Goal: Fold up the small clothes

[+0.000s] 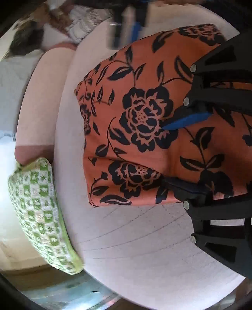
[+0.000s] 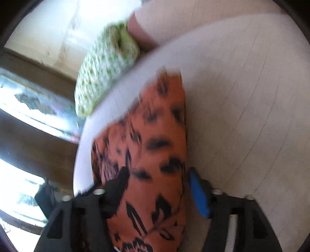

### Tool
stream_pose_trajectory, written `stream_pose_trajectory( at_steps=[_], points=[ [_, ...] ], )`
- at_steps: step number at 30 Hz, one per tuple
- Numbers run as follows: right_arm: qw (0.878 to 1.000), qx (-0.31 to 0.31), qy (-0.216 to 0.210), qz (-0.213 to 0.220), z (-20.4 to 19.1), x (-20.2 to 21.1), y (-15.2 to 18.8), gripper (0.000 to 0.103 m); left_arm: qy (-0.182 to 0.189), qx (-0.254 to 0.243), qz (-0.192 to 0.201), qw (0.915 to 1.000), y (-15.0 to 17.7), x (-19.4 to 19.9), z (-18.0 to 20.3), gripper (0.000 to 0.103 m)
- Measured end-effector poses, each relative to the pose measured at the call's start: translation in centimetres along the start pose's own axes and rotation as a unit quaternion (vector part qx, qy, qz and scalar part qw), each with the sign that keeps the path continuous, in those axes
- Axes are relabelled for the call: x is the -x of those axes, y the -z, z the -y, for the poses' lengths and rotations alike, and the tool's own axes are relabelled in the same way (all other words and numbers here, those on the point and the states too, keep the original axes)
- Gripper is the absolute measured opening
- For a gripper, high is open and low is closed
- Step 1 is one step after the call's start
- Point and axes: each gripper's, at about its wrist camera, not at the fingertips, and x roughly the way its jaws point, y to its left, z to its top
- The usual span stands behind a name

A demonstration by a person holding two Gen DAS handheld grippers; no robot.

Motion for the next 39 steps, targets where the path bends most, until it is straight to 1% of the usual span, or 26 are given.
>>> stream_pose_trajectory(
  at_steps=[1, 3, 4, 5, 6, 7, 8, 9, 11, 13, 14, 15, 17, 18, 20, 22, 24, 27, 29, 31, 33, 34, 35, 36, 37, 39],
  points=[
    [1.0, -0.011, 0.001, 0.016, 0.3, 0.2, -0.8, 0.079, 0.003, 0.007, -0.001, 1.0, 0.0, -0.1, -0.2, 0.053],
    [0.999, -0.047, -0.001, -0.006, 1.6, -1.5, -2.1, 0.079, 0.009, 0.014, 0.0, 0.9999, 0.1, -0.4, -0.5, 0.053],
    [0.997, -0.055, -0.021, -0.047, 2.0, -3.5, -2.4, 0.07, 0.009, 0.014, 0.001, 0.9999, 0.2, -0.4, -0.5, 0.053],
    [0.996, -0.049, -0.025, -0.069, 1.8, -4.8, -2.4, 0.039, 0.008, 0.012, 0.002, 0.9999, 0.2, -0.4, -0.6, 0.053],
    [0.997, -0.028, -0.008, -0.066, 0.9, -5.0, -2.3, 0.039, 0.009, 0.013, 0.002, 0.9999, 0.3, -0.5, -0.8, 0.053],
    [0.999, 0.003, 0.001, -0.054, -0.5, -4.4, -2.3, 0.033, 0.013, 0.017, 0.002, 0.9998, 0.4, -0.5, -1.0, 0.053],
    [0.999, 0.021, 0.007, -0.04, -1.4, -3.7, -2.0, 0.032, 0.019, 0.023, 0.004, 0.9995, 0.5, -0.6, -1.2, 0.053],
    [0.999, 0.027, 0.018, -0.028, -1.7, -3.4, -1.8, 0.031, 0.021, 0.023, 0.005, 0.9995, 0.6, -0.4, -1.1, 0.053],
    [0.996, 0.033, 0.065, -0.051, -0.8, -5.0, -1.4, 0.032, 0.023, 0.02, 0.004, 0.9995, 0.4, -0.4, -1.0, 0.053],
    [0.997, 0.033, 0.059, -0.041, -0.7, -4.9, -1.1, 0.039, 0.023, 0.022, 0.003, 0.9995, 0.3, -0.2, -1.1, 0.053],
    [0.997, 0.03, 0.057, -0.035, -1.1, -4.3, -1.0, 0.045, 0.028, 0.026, 0.004, 0.9993, 0.2, 0.1, -1.3, 0.053],
    [0.997, 0.031, 0.062, -0.03, -1.5, -3.6, -0.9, 0.057, 0.034, 0.029, 0.005, 0.999, 0.1, 0.4, -1.5, 0.053],
    [0.996, 0.059, 0.073, 0.0, -3.2, -1.5, -0.5, 0.057, 0.052, 0.051, 0.017, 0.9972, 0.1, 2.1, -2.4, 0.053],
    [0.995, 0.074, 0.069, 0.011, -4.1, -0.3, -0.1, 0.057, 0.063, 0.063, 0.026, 0.9957, 0.2, 2.8, -3.1, 0.053],
    [0.995, 0.089, 0.032, 0.022, -5.5, 2.2, 1.6, 0.058, 0.078, 0.095, 0.055, 0.991, 0.9, 5.1, -5.1, 0.056],
    [0.994, 0.113, 0.007, 0.004, -7.3, 2.4, 3.4, 0.063, 0.094, 0.127, 0.064, 0.9854, 1.5, 6.0, -7.3, 0.058],
    [0.991, 0.133, 0.002, -0.022, -8.1, 1.1, 5.1, 0.066, 0.114, 0.152, 0.058, 0.9801, 1.5, 5.6, -9.2, 0.058],
    [0.989, 0.134, 0.024, -0.063, -7.4, -2.1, 7.1, 0.066, 0.149, 0.165, 0.029, 0.9745, 0.3, 3.3, -10.8, 0.058],
    [0.987, 0.147, 0.029, -0.054, -7.5, -2.1, 7.6, 0.066, 0.149, 0.155, 0.016, 0.9764, -1.5, 1.6, -10.9, 0.058],
    [0.987, 0.146, 0.031, -0.058, -7.5, -2.2, 7.5, 0.066, 0.172, 0.149, -0.004, 0.9738, -3.7, -1.0, -10.7, 0.058],
    [0.988, 0.138, 0.028, -0.059, -7.6, -2.4, 7.4, 0.066, 0.174, 0.143, -0.03, 0.9738, -5.5, -3.5, -10.4, 0.055],
    [0.988, 0.138, 0.027, -0.06, -7.3, -2.2, 7.7, 0.066, 0.18, 0.137, -0.038, 0.9733, -5.9, -4.4, -10.2, 0.047],
    [0.988, 0.14, 0.027, -0.06, -7.3, -2.4, 7.8, 0.066, 0.185, 0.128, -0.06, 0.9725, -6.5, -5.8, -9.8, 0.024],
    [0.988, 0.141, 0.026, -0.061, -7.1, -2.6, 7.9, 0.067, 0.185, 0.121, -0.072, 0.9727, -6.6, -6.5, -9.7, 0.022],
    [0.988, 0.141, 0.025, -0.061, -7.1, -2.6, 7.9, 0.067, 0.18, 0.109, -0.068, 0.9753, -6.8, -6.8, -9.4, 0.021],
    [0.988, 0.14, 0.019, -0.064, -7.1, -2.5, 7.8, 0.067, 0.153, 0.047, -0.013, 0.987, -7.1, -4.8, -8.3, 0.014]
  ],
)
